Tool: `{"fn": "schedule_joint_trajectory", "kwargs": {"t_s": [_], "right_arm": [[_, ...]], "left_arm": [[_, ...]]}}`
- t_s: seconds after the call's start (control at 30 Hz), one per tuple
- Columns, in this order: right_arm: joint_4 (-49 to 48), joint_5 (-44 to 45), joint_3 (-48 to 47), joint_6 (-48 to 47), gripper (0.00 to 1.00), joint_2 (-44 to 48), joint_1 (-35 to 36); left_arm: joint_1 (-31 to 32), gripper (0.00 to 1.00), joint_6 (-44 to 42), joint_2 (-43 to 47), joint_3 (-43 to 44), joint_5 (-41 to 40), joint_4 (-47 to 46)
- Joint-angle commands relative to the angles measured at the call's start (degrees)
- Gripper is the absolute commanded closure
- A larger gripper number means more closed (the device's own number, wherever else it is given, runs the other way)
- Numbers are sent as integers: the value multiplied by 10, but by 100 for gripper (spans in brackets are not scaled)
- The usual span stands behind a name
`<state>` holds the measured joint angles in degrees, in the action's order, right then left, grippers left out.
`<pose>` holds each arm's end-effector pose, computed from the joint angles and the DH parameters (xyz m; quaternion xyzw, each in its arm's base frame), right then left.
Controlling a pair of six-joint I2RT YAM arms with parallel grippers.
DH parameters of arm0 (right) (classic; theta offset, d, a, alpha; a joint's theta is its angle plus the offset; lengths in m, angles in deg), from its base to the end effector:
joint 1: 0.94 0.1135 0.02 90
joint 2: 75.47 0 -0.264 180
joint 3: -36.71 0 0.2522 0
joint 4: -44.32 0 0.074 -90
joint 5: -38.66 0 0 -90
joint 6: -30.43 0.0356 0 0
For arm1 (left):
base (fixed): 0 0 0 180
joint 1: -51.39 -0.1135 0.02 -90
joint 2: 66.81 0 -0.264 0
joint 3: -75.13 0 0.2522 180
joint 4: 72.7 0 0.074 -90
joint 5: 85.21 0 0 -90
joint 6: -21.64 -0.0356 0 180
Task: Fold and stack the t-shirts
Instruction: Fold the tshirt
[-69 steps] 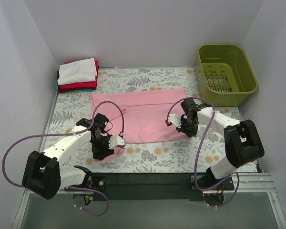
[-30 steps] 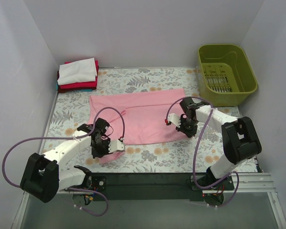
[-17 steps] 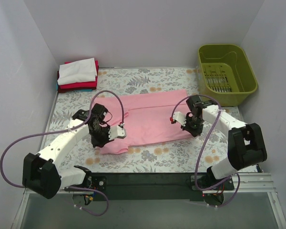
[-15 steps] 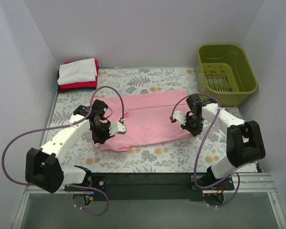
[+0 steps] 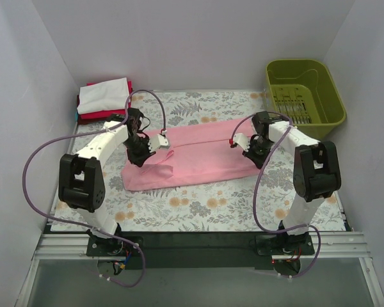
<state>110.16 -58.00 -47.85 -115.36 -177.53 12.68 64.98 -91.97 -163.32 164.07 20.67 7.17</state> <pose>0.3182 0.0813 0.1872 -0.5702 0.8174 0.0332 0.0750 0.2939 -0.0811 0.2344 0.3187 0.9375 -0.1356 0.0341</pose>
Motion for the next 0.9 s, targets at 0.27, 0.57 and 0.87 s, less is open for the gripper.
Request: {"fn": "schedule_joint_trajectory", "kwargs": {"t_s": [0.27,0.57,0.87], "right_arm": [[44,-20,-103,-30,99,-66,-17],[52,-21,-149,-32,99,-85,-21],[52,-19,-190,-28,99,-111,-22]], "left_arm": [[-13,100,-33,-112,136,5,-7],[-22,100,-49,-159,209,4,3],[-40,100,-56,-194,251,10,7]]}}
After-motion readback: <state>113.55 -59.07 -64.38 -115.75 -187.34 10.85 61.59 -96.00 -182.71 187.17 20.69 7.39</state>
